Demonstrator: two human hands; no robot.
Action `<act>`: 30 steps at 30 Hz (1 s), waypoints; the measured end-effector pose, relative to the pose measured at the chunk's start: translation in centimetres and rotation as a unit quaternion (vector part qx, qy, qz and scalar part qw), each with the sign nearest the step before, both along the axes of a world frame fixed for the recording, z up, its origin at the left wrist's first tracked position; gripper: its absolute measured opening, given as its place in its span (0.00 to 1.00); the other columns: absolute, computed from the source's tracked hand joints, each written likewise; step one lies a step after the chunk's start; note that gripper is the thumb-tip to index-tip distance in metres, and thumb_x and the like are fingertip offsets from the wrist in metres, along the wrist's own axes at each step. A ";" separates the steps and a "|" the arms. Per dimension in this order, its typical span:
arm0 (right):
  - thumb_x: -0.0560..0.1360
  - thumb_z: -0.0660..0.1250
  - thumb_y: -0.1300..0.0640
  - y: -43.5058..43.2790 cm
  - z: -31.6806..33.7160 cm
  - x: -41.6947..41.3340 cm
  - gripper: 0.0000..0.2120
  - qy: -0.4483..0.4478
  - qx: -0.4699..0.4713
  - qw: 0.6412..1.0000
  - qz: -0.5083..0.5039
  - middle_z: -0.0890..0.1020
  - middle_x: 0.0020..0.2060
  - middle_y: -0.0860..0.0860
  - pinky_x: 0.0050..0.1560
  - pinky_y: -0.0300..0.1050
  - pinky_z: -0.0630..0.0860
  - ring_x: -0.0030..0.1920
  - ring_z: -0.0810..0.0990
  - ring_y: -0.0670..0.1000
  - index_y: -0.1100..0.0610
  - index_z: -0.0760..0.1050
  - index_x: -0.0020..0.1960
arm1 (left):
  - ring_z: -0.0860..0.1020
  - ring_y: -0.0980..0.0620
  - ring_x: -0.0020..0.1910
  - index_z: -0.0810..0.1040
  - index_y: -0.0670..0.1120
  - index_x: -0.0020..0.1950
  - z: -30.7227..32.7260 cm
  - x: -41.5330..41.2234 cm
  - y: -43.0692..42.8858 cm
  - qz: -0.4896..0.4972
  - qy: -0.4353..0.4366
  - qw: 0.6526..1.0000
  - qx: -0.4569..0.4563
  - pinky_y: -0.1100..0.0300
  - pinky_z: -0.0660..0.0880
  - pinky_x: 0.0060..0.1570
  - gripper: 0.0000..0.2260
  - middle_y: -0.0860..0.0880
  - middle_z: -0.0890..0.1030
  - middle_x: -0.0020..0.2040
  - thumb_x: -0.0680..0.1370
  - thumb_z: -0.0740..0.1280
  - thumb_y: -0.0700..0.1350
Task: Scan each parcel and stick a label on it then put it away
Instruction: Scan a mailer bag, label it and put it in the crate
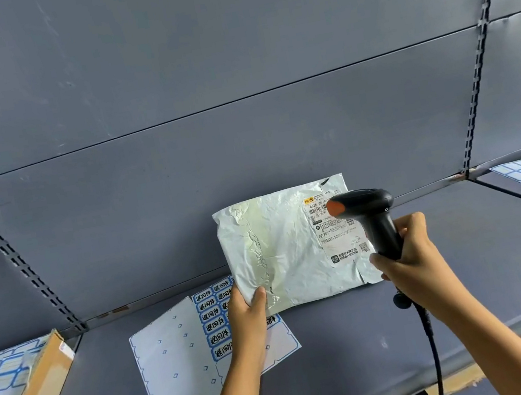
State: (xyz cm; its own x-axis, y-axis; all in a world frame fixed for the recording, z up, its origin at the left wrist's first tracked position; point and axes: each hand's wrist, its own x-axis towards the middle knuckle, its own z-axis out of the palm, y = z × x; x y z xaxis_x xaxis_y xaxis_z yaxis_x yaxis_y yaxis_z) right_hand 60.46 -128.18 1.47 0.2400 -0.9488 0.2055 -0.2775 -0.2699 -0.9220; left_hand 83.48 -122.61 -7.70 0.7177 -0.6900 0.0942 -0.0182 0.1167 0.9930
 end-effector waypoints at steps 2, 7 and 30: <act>0.73 0.65 0.67 -0.5 -0.3 -0.2 0.14 -0.029 0.021 0.999 -0.017 0.74 0.42 0.54 0.28 0.50 0.73 0.35 0.78 0.60 0.56 0.61 0.48 | 0.80 0.51 0.49 0.75 0.52 0.52 -0.1 0.1 0.0 0.003 -0.006 1.000 0.002 0.58 0.74 0.49 0.11 0.49 0.81 0.50 0.78 0.65 0.36; 0.71 0.66 0.72 -4.7 -2.3 -2.4 0.09 -0.160 0.122 0.976 -0.087 0.78 0.42 0.64 0.36 0.46 0.76 0.32 0.78 0.55 0.61 0.70 0.45 | 0.79 0.57 0.46 0.75 0.49 0.53 0.2 0.0 0.2 0.013 -0.033 0.999 0.005 0.71 0.74 0.40 0.09 0.52 0.81 0.47 0.78 0.65 0.36; 0.74 0.68 0.52 -6.6 -4.8 -0.9 0.25 0.146 -0.069 0.985 -0.065 0.77 0.59 0.57 0.59 0.50 0.68 0.60 0.74 0.60 0.62 0.69 0.66 | 0.79 0.51 0.45 0.75 0.46 0.60 1.6 -0.6 0.9 -0.011 0.046 0.999 -0.003 0.67 0.76 0.41 0.12 0.47 0.81 0.54 0.78 0.63 0.34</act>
